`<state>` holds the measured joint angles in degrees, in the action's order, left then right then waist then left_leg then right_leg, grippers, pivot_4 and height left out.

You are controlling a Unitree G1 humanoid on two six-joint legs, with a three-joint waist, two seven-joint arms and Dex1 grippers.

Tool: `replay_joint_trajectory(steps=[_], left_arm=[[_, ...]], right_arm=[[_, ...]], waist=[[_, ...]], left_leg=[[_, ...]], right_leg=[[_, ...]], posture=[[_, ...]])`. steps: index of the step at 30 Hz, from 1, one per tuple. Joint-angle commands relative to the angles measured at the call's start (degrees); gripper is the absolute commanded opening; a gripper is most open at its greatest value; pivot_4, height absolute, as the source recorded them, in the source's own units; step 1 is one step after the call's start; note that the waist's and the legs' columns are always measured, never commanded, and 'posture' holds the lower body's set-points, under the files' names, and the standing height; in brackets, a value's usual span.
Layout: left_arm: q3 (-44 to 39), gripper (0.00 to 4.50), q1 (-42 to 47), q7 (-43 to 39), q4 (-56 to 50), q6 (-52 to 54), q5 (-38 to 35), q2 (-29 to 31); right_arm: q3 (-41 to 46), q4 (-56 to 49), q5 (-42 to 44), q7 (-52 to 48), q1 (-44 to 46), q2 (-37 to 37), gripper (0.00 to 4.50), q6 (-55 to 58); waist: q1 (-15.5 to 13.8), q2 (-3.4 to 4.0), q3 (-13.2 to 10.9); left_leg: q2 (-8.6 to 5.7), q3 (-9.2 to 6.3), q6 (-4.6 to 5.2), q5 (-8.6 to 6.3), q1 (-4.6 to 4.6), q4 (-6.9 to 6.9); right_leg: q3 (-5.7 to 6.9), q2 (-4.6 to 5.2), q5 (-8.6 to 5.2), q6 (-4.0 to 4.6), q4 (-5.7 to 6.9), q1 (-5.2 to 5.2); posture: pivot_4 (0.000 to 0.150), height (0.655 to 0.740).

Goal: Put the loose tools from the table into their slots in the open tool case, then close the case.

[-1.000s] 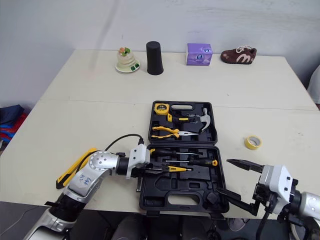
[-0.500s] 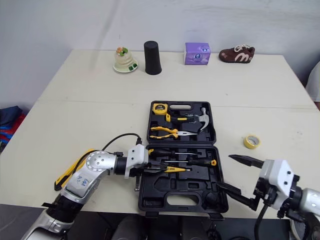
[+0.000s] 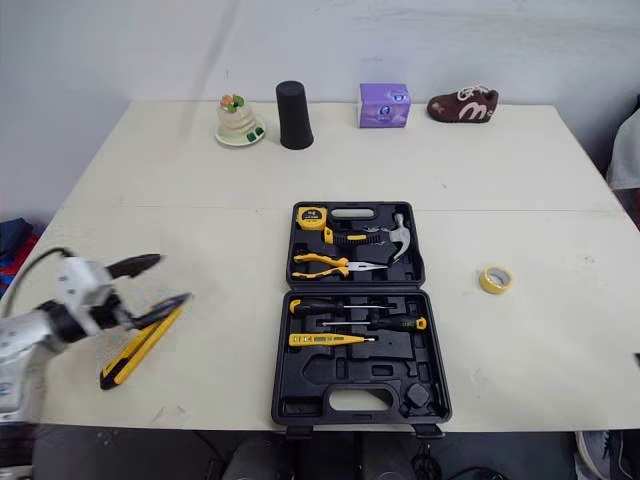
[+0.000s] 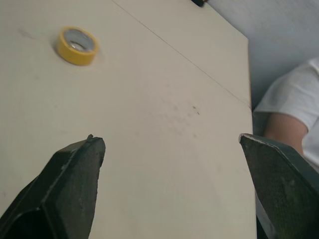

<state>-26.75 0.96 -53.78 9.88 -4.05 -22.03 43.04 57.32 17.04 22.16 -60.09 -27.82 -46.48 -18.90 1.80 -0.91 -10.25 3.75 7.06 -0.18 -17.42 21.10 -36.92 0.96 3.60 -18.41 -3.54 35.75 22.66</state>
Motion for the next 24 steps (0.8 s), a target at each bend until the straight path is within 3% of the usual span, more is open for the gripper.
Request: replay_joint_trajectory(steps=[1,4,5,6,14,18,21,24], left_arm=[[-11.2,4.47,-6.3,3.6,8.8,-4.0,0.7,3.0],[-16.5,4.47,-9.8,6.9,15.7,-6.4,1.1,5.0],[-17.8,4.47,-10.4,7.8,17.8,-7.1,1.0,5.5],[-18.8,4.47,-11.3,8.1,19.6,-7.3,0.7,5.8],[-19.2,4.47,-14.4,5.4,18.9,-7.2,-1.3,5.3],[-16.9,4.47,-14.8,2.7,10.4,-5.6,-3.1,4.4],[-15.5,4.47,-15.6,1.6,3.6,-1.5,-5.3,3.6],[-14.3,4.47,-18.4,-0.2,-4.0,4.8,-8.3,3.2]], right_arm=[[4.7,7.6,-1.1,2.6,-2.4,-1.6,4.5,-4.6],[5.1,14.8,-1.8,3.7,-4.2,-2.3,4.5,-8.1],[4.9,16.9,-1.8,3.8,-4.6,-2.6,4.5,-9.2],[4.7,18.9,-1.6,3.8,-4.7,-2.9,4.5,-10.2],[1.8,22.7,3.7,0.0,-0.4,-3.3,4.5,-10.4],[-3.5,8.5,10.3,-5.2,2.0,0.4,4.5,-5.3],[-8.0,-1.9,13.2,-5.8,3.8,2.4,4.5,-1.5],[-14.7,-15.7,16.2,-7.9,4.9,3.9,4.5,1.6]], waist=[[0.2,0.01,0.0],[0.1,-0.04,0.0],[0.1,-0.07,0.0],[-0.1,-0.1,0.1],[0.0,-0.07,0.1],[0.1,-0.06,0.1],[0.2,0.0,0.1],[0.4,0.02,0.1]], left_leg=[[0.0,0.01,-0.01,-0.01,-0.01,0.02],[0.04,0.0,-0.25,-0.15,-0.04,0.25],[0.03,0.01,-0.4,-0.23,-0.05,0.37],[0.02,0.01,-0.43,-0.21,-0.08,0.45],[-0.03,0.14,-0.48,-0.13,-0.62,0.86],[-0.02,0.22,-0.52,-0.09,-0.7,0.91],[-0.02,0.26,-0.53,-0.08,-0.71,0.9],[-0.02,0.29,-0.54,-0.07,-0.7,0.93]], right_leg=[[-0.02,0.02,-0.01,0.02,-0.01,0.0],[-0.01,0.06,-0.13,0.23,-0.03,0.13],[-0.01,0.08,-0.5,0.9,-0.08,0.15],[-0.01,0.09,-0.59,1.06,-0.08,0.15],[0.09,0.31,-0.61,1.09,-0.09,-0.22],[0.06,0.31,-0.54,0.95,0.04,-0.23],[0.05,0.31,-0.13,0.18,0.1,-0.22],[0.01,0.3,-0.12,0.16,0.1,-0.19]], posture=[[0.15,0.74],[0.15,0.74],[0.15,0.74],[0.15,0.74],[0.15,0.74],[0.15,0.74],[0.15,0.74],[0.15,0.74]])
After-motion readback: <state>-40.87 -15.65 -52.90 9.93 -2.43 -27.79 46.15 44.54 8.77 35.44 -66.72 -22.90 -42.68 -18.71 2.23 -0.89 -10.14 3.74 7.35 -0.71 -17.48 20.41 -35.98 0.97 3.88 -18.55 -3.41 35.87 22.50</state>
